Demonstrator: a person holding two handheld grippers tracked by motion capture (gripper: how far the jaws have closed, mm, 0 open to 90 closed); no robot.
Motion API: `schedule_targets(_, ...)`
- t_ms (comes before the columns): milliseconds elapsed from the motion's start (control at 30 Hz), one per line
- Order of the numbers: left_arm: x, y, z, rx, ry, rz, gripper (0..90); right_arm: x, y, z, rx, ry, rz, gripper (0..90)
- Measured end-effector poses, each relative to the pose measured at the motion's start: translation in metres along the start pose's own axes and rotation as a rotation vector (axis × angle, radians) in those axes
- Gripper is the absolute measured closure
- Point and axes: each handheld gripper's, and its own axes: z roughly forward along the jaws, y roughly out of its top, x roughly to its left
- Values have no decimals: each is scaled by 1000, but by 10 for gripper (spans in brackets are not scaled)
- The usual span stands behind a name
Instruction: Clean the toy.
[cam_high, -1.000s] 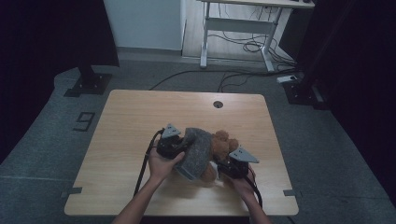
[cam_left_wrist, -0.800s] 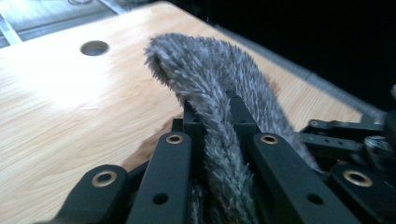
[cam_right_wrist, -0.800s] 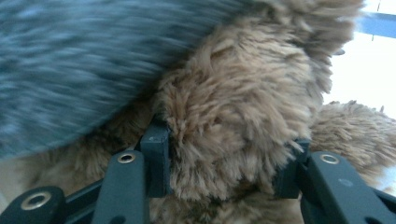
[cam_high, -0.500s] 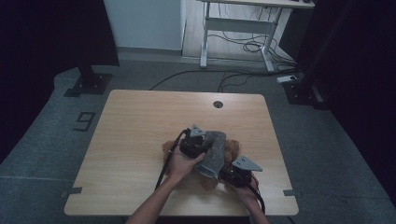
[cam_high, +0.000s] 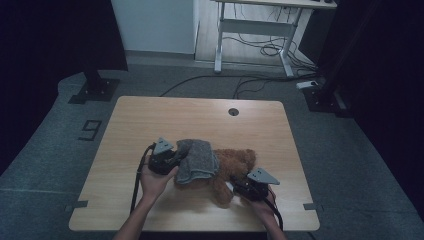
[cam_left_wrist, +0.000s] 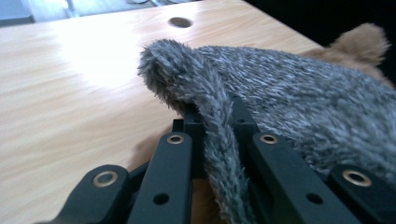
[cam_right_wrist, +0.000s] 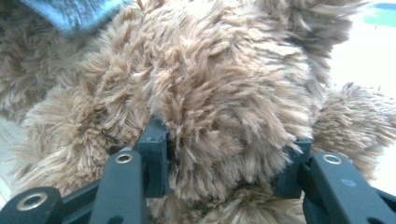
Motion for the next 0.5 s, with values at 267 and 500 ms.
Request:
schedule_targets(267, 25, -42, 5, 74, 54, -43, 821, 1, -1, 0, -5, -8, 1, 497)
schedule_targets(500, 25, -30, 4, 84, 61, -46, 822, 1, -2, 1, -7, -13, 7, 497)
